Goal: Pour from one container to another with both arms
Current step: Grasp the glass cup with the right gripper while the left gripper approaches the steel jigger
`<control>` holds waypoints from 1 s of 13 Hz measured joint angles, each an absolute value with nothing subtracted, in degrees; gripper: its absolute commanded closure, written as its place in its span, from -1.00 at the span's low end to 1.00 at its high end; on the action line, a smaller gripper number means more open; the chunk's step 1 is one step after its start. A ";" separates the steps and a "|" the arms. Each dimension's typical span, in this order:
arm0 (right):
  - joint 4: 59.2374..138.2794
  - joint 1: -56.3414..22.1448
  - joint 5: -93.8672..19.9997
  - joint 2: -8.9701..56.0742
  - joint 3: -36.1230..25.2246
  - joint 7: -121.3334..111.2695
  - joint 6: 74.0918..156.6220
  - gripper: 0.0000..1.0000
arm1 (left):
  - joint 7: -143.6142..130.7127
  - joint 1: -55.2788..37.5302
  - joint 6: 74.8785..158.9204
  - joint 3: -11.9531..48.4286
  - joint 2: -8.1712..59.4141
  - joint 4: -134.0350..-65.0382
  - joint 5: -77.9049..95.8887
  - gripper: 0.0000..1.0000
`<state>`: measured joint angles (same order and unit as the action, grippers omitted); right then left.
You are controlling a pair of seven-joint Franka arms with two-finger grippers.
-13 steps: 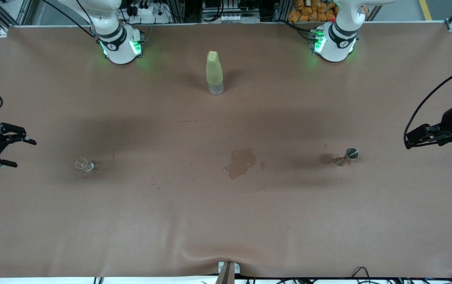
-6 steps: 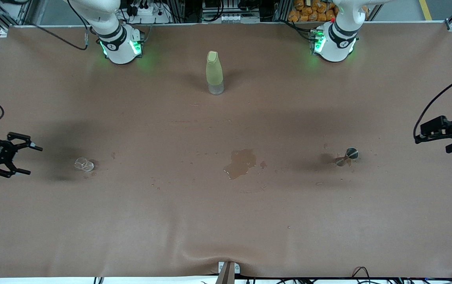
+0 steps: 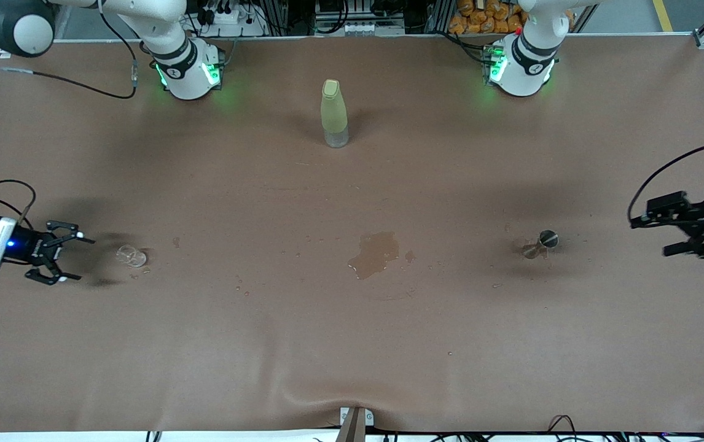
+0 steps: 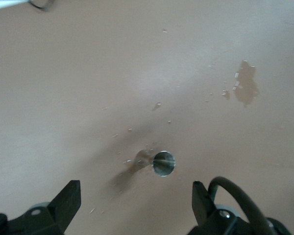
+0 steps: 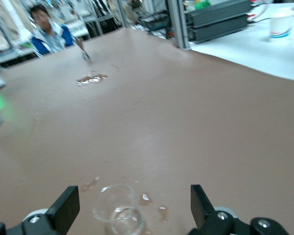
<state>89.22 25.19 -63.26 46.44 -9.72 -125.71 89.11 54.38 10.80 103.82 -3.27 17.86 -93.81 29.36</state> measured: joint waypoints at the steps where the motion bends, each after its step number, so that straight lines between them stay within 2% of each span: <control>1: 89.04 25.84 -64.09 48.08 -9.63 -127.22 87.85 -1.00 | 57.24 11.42 102.96 -3.25 19.23 -93.78 30.78 -1.00; 9: 87.26 27.34 -68.51 56.11 -6.75 -141.42 84.63 -1.00 | 100.95 13.67 93.70 -3.15 24.08 -93.76 40.92 -1.00; 13: 86.75 27.32 -70.76 58.57 -5.57 -143.95 84.64 -1.00 | 119.95 16.35 92.91 -3.16 29.98 -93.88 44.40 -1.00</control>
<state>86.75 27.32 -70.76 58.57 -5.57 -143.95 84.64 119.95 16.35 92.91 -3.16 29.98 -93.88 44.40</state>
